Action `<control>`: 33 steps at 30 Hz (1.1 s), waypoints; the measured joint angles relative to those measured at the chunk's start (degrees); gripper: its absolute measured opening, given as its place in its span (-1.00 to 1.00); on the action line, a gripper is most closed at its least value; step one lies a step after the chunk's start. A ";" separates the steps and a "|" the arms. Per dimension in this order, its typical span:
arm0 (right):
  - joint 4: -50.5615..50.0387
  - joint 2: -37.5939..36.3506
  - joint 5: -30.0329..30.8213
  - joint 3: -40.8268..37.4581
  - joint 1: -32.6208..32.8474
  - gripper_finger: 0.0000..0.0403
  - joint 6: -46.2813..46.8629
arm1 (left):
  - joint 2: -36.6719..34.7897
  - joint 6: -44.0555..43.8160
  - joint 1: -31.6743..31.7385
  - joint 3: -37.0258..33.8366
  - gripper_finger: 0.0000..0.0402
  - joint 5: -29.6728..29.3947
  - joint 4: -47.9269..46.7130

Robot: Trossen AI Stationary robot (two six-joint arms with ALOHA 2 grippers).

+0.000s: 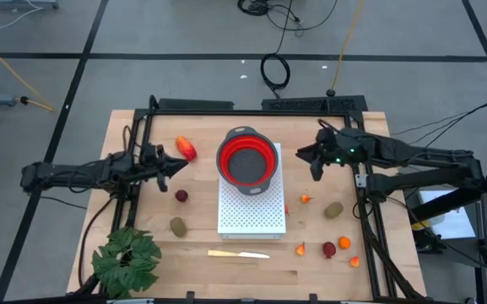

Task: Pick & Place Fruit
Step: Put the mango into the red strainer bowl on the shelf

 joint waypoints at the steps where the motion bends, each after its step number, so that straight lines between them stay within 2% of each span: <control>1: 0.07 -1.27 0.00 -0.74 0.00 -0.75 0.00 | 1.94 0.04 0.00 1.49 -0.91 -0.34 -1.64; 7: 0.92 -7.90 -0.02 -3.82 0.00 -0.98 -3.92 | 13.59 -0.20 0.02 11.98 -0.91 -2.91 -14.66; 18: 5.04 -16.86 -0.04 -7.21 0.00 -0.99 -13.05 | 30.39 0.02 0.11 29.22 -0.91 -3.43 -31.90; 25: 5.61 -22.30 -0.04 -10.95 0.00 -1.00 -14.71 | 34.46 0.02 1.81 36.00 -0.91 -3.44 -44.93; 30: 7.09 -26.44 -0.35 -14.44 0.00 -0.99 -16.26 | 34.51 0.04 3.86 36.92 -0.91 -3.44 -47.78; 33: 7.90 -28.89 -2.81 -16.88 -0.04 -1.00 -16.33 | 34.52 0.04 5.15 36.92 -0.91 -3.43 -49.26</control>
